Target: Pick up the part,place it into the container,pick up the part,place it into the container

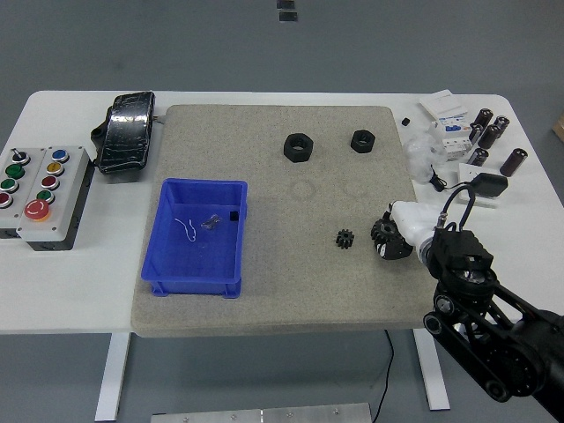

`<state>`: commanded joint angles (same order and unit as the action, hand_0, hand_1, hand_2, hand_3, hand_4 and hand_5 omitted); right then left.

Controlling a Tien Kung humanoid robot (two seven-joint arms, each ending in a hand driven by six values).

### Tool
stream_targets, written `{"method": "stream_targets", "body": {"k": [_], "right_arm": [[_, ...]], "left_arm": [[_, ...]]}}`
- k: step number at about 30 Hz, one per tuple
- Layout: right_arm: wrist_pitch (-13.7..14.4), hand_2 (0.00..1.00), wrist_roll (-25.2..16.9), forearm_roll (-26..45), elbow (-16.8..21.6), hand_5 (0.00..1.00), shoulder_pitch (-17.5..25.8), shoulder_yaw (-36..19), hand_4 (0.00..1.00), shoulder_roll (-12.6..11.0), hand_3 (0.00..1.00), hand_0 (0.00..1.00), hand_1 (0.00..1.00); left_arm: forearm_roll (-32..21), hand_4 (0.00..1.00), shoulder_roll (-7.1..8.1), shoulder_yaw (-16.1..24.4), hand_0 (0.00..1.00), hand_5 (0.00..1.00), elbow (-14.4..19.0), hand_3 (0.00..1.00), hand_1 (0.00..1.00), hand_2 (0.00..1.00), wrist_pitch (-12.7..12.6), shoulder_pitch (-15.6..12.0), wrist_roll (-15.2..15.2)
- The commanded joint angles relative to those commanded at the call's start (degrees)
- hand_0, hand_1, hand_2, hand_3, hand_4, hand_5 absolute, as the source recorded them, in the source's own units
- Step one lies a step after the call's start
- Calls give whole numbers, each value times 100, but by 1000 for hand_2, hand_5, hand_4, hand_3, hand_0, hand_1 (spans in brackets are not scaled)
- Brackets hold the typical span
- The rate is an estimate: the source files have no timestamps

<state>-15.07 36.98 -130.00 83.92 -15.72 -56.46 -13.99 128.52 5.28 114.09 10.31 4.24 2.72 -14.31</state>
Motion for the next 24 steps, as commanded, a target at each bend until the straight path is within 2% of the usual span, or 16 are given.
{"method": "stream_targets", "body": {"k": [5, 9, 13, 15, 19, 20, 24], "right_arm": [[191, 356, 0, 0, 70, 66, 8, 49, 424, -74, 535, 230, 452], [465, 350, 0, 0, 408, 59, -67, 156, 413, -215, 533, 226, 450], [757, 350, 0, 15, 828, 59, -388, 477, 413, -341, 533, 226, 450], [958, 345, 0, 81, 940, 56, -620, 714, 409, -325, 528, 251, 462], [1426, 345, -2, 375, 838, 56, -1159, 1298, 409, -23, 528, 251, 462], [1554, 538, -29, 487, 762, 2, -1297, 1452, 486, 89, 551, 373, 524], [1998, 538, -538, 973, 389, 2, -1826, 2100, 486, 536, 551, 373, 524]], "left_arm": [[2, 670, 6, 10, 647, 249, 0, 617, 532, 552, -4, 2, 9], [-12, 669, 11, 6, 647, 250, 0, 618, 533, 552, -11, 1, 15], [-7, 669, 7, 14, 647, 250, 0, 618, 533, 552, -10, -5, 11], [7, 669, 5, 26, 647, 249, 0, 617, 532, 552, -8, -11, 5], [42, 669, 2, 51, 647, 249, 0, 617, 532, 552, 1, -11, -9], [45, 670, 1, 51, 647, 253, 0, 617, 533, 552, 4, -7, -10], [30, 670, -1, 24, 647, 253, 0, 617, 533, 552, 15, 19, -14]]}}
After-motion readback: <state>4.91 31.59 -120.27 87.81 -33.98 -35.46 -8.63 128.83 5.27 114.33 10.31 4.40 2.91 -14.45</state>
